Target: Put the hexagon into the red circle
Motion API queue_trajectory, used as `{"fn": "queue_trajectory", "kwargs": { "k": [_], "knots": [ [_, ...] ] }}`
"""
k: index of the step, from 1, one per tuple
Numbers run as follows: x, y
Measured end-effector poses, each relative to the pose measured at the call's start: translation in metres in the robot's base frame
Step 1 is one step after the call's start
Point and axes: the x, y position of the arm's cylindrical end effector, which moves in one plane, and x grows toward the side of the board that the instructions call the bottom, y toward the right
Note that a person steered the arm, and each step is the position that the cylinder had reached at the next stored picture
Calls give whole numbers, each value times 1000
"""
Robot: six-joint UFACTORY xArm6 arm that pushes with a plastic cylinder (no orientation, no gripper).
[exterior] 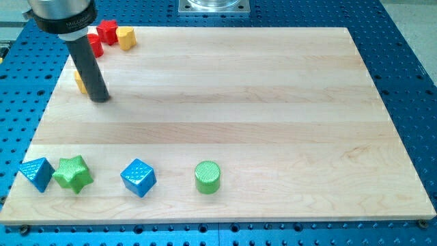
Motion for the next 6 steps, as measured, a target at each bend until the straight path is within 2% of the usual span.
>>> {"fn": "queue_trajectory", "kwargs": {
  "k": [1, 3, 5, 6],
  "knots": [
    [-3, -18],
    [-53, -18],
    [-50, -52],
    [-76, -41]
  ]
}}
